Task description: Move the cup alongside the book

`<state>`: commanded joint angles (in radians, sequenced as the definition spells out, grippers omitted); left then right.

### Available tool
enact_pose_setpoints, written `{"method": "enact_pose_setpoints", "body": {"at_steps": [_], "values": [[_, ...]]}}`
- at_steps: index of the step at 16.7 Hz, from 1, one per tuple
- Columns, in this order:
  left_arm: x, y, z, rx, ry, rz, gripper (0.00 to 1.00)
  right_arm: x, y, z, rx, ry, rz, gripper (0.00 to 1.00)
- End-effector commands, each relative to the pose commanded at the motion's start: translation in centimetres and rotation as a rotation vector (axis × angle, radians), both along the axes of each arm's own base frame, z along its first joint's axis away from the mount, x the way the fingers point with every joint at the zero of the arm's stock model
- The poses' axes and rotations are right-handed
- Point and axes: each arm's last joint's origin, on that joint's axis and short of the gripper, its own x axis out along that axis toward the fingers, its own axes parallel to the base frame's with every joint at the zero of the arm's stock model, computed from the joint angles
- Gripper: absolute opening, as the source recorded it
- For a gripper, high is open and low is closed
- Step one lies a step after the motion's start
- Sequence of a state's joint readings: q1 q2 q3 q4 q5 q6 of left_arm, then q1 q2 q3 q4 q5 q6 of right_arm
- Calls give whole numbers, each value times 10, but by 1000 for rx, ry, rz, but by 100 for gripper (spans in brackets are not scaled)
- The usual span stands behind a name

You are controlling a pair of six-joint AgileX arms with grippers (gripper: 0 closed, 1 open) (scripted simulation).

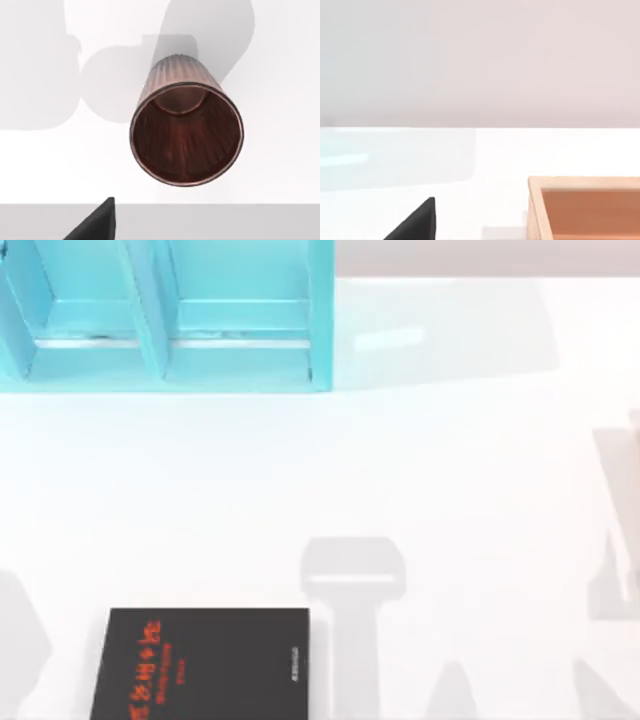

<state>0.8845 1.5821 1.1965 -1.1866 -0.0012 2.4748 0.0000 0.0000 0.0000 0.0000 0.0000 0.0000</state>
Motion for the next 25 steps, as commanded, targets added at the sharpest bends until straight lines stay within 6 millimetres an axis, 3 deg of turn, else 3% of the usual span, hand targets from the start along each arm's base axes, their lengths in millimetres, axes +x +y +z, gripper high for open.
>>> {"method": "enact_pose_setpoints", "body": {"at_steps": [7, 12, 25], "values": [[-1, 0, -75, 5, -4, -1, 100, 0, 0, 0, 0, 0, 0, 100], [-2, -1, -80, 2, -2, -1, 100, 0, 0, 0, 0, 0, 0, 100], [-2, -1, -80, 2, -2, -1, 2, 0, 0, 0, 0, 0, 0, 100]]}}
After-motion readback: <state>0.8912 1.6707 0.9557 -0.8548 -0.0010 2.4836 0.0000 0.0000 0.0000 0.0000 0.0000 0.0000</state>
